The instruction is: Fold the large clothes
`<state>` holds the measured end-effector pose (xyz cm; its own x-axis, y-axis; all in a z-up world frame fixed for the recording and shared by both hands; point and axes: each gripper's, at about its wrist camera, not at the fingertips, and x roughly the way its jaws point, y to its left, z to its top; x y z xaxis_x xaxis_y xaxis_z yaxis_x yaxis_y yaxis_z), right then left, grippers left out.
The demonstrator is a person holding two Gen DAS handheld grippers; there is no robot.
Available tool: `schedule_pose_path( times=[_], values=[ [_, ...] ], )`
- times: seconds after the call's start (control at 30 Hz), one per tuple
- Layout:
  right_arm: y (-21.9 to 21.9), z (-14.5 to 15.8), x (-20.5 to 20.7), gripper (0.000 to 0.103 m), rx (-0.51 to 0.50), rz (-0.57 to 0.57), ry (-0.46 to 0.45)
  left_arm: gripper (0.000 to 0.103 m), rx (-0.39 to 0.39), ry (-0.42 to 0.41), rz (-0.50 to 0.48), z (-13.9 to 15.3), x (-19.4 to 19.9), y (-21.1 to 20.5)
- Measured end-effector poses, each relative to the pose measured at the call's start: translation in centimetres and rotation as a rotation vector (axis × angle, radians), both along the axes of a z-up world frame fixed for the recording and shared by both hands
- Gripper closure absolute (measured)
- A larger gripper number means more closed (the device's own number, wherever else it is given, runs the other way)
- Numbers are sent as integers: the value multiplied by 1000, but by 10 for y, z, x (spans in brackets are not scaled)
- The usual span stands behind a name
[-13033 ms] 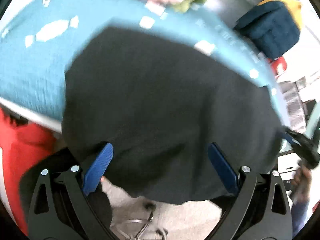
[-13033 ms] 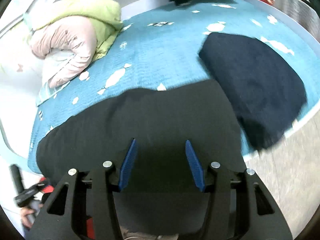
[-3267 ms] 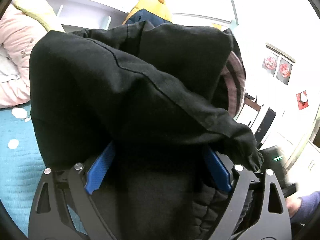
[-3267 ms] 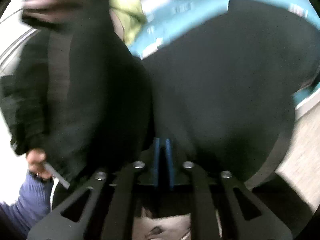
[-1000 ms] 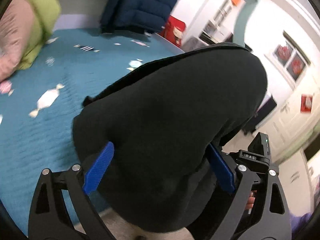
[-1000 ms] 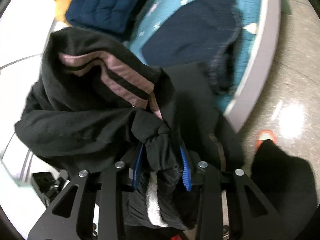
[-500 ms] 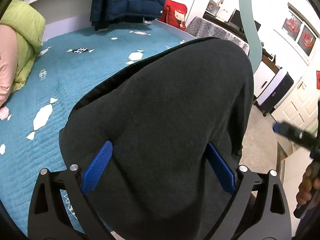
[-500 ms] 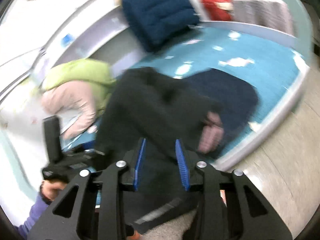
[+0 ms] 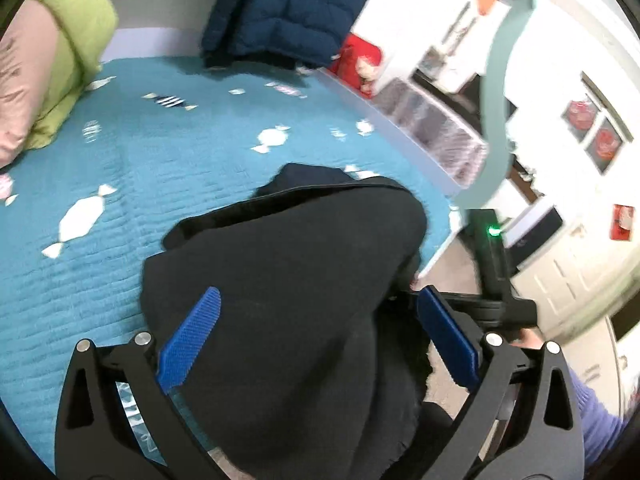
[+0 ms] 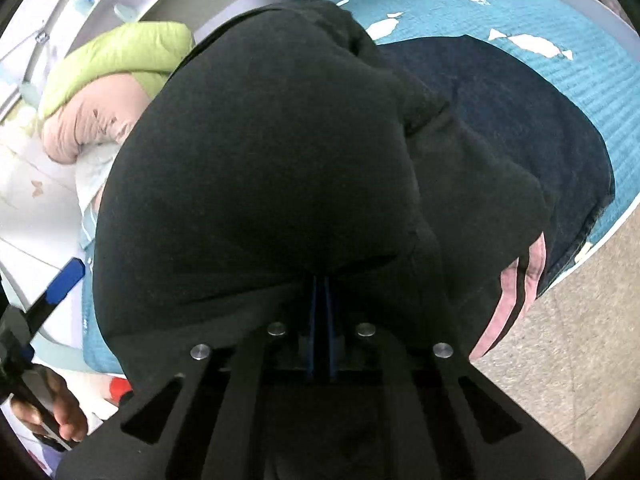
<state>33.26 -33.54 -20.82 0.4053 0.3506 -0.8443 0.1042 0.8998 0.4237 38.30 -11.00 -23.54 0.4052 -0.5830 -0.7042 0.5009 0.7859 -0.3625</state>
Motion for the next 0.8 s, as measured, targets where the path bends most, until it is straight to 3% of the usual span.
schedule_pose_path(
  times=[0.1, 0.17, 0.23, 0.37, 0.57, 0.7, 0.77, 0.8],
  values=[
    [7, -3, 6, 101, -32, 11, 14, 5, 146, 37, -16, -26, 15, -20],
    [7, -9, 9, 102, -25, 16, 21, 5, 249, -15, -26, -36, 21, -33],
    [9, -15, 13, 102, -30, 15, 22, 5, 292, -21, -32, -42, 31, -39],
    [19, -28, 33, 103, -85, 24, 30, 5, 288, 31, -20, -53, 61, -40],
    [15, -45, 53, 103, -53, -11, 48, 5, 291, 46, 20, -70, 89, -42],
    [12, -30, 47, 102, -35, -12, 27, 4, 279, 58, 11, -66, 87, -38],
    [7, -13, 27, 92, 30, -37, 2, 4, 264, 67, 1, -64, 82, -31],
    [5, -5, 15, 76, 53, -48, -10, 4, 259, 68, -3, -63, 78, -28]
  ],
)
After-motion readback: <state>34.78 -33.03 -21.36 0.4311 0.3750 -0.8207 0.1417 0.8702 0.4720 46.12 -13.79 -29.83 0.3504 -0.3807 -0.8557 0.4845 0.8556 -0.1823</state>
